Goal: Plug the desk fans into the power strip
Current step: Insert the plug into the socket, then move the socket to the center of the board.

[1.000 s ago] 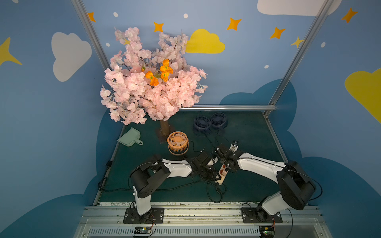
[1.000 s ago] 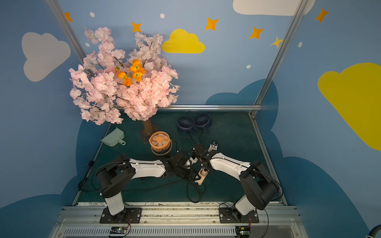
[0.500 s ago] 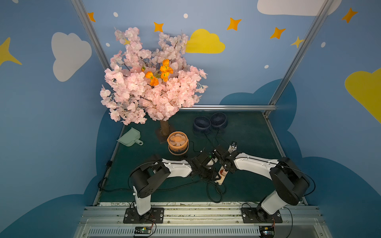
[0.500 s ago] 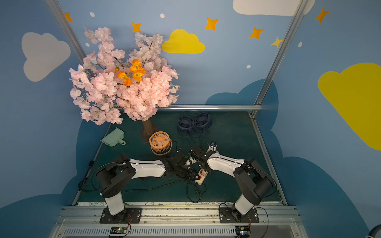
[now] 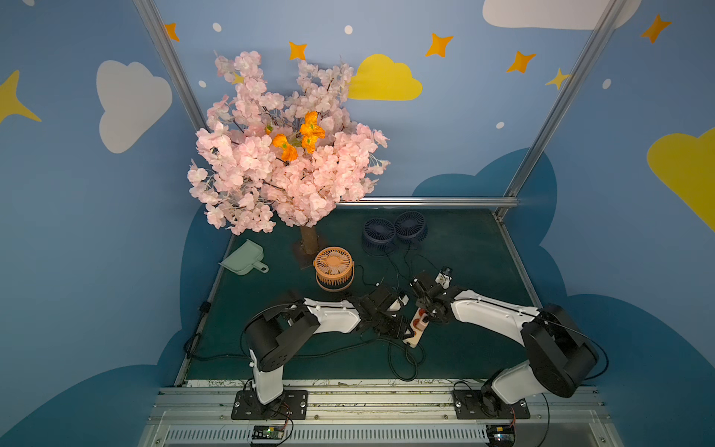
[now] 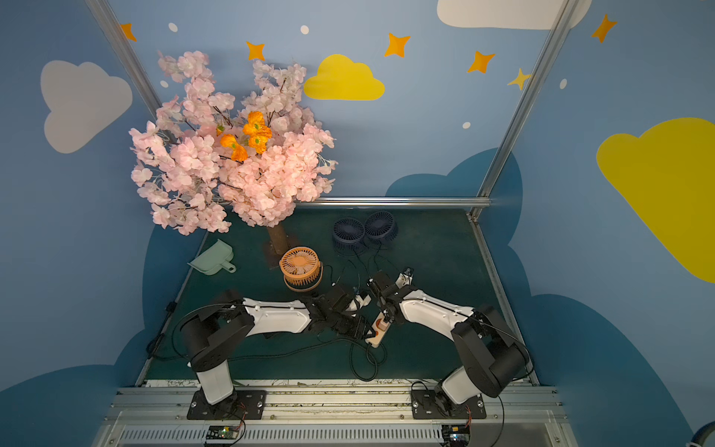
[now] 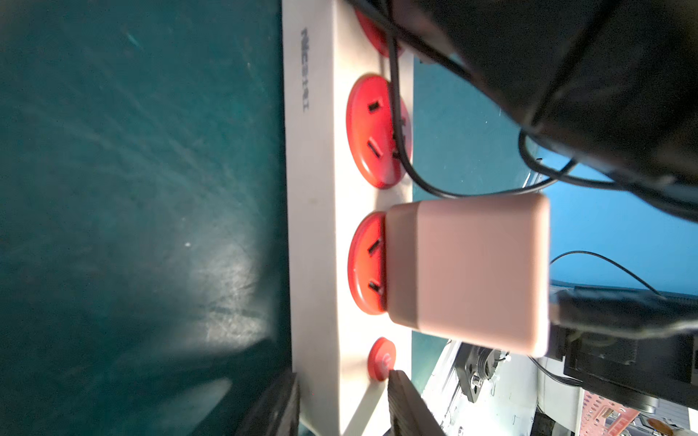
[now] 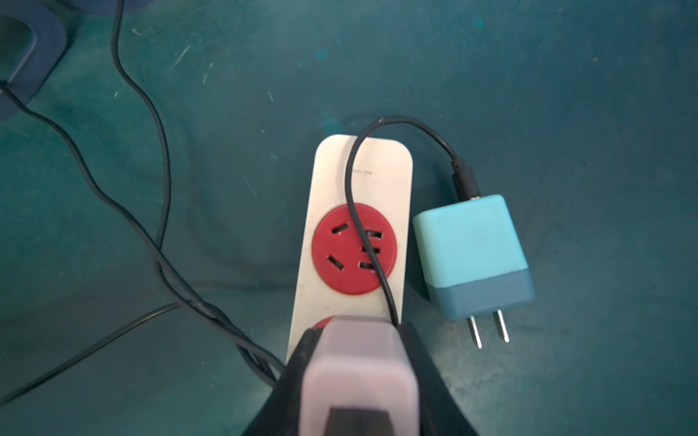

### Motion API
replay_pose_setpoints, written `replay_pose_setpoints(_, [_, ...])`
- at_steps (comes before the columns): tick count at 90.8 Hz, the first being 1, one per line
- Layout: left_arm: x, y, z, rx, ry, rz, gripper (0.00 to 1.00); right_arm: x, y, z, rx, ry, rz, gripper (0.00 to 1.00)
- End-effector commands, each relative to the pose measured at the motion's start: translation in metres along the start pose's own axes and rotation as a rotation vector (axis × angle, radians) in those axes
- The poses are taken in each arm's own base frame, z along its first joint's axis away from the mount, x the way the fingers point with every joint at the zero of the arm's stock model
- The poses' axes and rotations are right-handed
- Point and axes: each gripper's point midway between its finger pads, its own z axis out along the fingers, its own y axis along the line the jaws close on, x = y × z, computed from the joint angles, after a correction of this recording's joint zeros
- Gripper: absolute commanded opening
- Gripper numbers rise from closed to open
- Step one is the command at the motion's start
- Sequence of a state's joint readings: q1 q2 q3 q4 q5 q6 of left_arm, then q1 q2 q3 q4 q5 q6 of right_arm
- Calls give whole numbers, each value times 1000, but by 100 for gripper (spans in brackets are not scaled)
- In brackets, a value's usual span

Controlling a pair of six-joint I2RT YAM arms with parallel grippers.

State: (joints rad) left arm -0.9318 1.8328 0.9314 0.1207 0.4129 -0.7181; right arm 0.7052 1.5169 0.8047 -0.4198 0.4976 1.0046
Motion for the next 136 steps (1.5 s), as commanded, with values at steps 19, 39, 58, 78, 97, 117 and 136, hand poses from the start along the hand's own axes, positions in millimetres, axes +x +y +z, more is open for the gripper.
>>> replay_pose_setpoints(19, [-9, -10, -21, -8, -80, 70, 58, 24, -4, -45, -76, 234, -134, 69])
replay_pose_setpoints(39, [-14, -13, -40, -31, -149, 131, 74, -13, -9, -83, -158, 111, -30, 95])
replay_pose_setpoints(58, [-22, -22, -56, -34, -210, 182, 77, -42, -40, -111, -188, -82, 17, 96])
replay_pose_setpoints(78, [-30, -37, -67, -1, -260, 244, 77, -49, -66, -117, -221, -100, 76, 96])
replay_pose_setpoints(97, [-35, -57, -67, 67, -261, 313, 77, -34, -64, -103, -238, 13, 100, 96])
replay_pose_setpoints(117, [-33, -86, -67, 111, -262, 449, 77, -21, -64, -95, -230, 92, 138, 95])
replay_pose_setpoints(136, [-28, -90, -62, 121, -248, 473, 77, -28, -55, -103, -287, 68, 135, 90])
